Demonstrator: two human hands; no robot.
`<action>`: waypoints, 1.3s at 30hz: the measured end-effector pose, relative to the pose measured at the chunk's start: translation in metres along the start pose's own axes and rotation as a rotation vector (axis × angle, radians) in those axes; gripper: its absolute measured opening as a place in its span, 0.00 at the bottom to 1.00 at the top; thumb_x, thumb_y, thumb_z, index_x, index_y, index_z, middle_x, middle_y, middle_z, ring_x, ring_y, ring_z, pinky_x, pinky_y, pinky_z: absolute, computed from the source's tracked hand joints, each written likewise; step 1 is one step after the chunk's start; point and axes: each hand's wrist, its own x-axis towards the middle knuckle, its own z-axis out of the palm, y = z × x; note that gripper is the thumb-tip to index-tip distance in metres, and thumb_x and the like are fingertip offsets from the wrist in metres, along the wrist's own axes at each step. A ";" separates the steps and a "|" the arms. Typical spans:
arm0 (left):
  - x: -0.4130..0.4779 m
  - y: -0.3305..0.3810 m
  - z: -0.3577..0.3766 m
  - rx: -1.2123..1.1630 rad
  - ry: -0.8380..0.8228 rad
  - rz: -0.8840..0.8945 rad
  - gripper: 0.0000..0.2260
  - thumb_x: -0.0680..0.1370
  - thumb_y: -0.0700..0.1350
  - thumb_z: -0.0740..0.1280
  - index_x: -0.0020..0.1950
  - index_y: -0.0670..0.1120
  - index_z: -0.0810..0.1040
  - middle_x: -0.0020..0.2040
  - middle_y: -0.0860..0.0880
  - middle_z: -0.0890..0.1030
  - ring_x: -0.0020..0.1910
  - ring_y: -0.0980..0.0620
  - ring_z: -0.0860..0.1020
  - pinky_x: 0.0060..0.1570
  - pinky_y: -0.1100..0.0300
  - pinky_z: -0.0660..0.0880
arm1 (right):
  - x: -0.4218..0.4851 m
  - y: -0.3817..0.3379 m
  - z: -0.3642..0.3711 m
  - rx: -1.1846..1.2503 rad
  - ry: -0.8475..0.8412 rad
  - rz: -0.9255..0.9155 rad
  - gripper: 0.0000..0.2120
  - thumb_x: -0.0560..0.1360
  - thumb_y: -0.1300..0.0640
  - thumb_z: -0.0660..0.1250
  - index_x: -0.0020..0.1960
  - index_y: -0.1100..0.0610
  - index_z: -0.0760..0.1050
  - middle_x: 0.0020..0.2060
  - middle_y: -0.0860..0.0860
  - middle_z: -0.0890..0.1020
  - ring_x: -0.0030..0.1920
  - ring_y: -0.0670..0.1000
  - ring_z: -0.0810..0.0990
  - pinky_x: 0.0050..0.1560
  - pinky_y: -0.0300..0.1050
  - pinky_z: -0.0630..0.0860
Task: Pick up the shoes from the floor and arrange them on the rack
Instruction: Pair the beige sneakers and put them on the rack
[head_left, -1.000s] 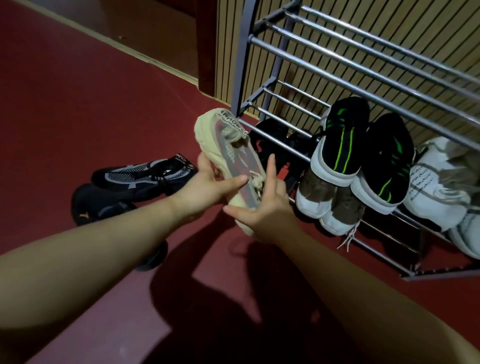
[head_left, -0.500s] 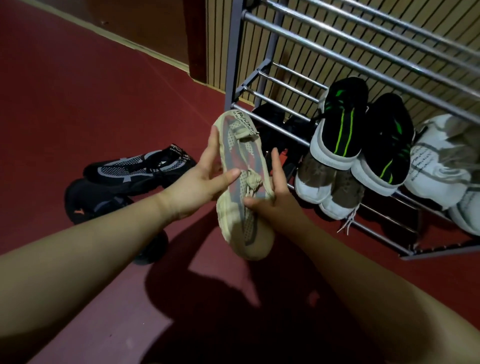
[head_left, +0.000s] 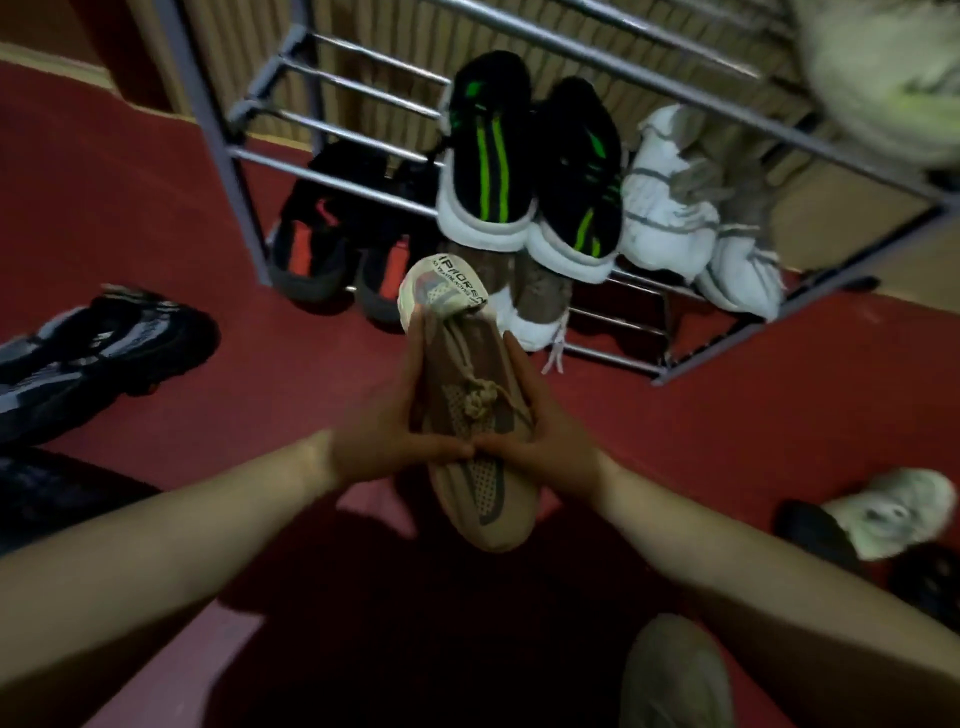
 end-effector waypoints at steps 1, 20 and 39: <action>0.008 -0.002 0.010 -0.001 -0.035 -0.011 0.57 0.64 0.49 0.79 0.75 0.59 0.36 0.73 0.55 0.65 0.68 0.56 0.70 0.65 0.53 0.71 | -0.008 0.003 -0.008 -0.018 0.034 0.010 0.43 0.66 0.60 0.73 0.71 0.47 0.49 0.69 0.40 0.63 0.67 0.33 0.64 0.65 0.30 0.64; 0.103 0.032 0.168 -0.230 -0.668 -0.092 0.50 0.67 0.37 0.74 0.68 0.73 0.44 0.68 0.63 0.68 0.62 0.63 0.74 0.52 0.56 0.78 | -0.132 0.069 -0.113 0.138 0.670 0.339 0.31 0.80 0.52 0.59 0.77 0.46 0.45 0.76 0.45 0.57 0.73 0.41 0.58 0.73 0.42 0.58; 0.161 0.053 0.283 -0.118 -0.329 -0.115 0.45 0.69 0.25 0.68 0.76 0.57 0.55 0.63 0.55 0.76 0.55 0.61 0.79 0.48 0.63 0.78 | -0.169 0.231 -0.323 0.146 1.059 1.030 0.47 0.71 0.36 0.66 0.77 0.51 0.42 0.74 0.62 0.55 0.72 0.64 0.60 0.71 0.58 0.60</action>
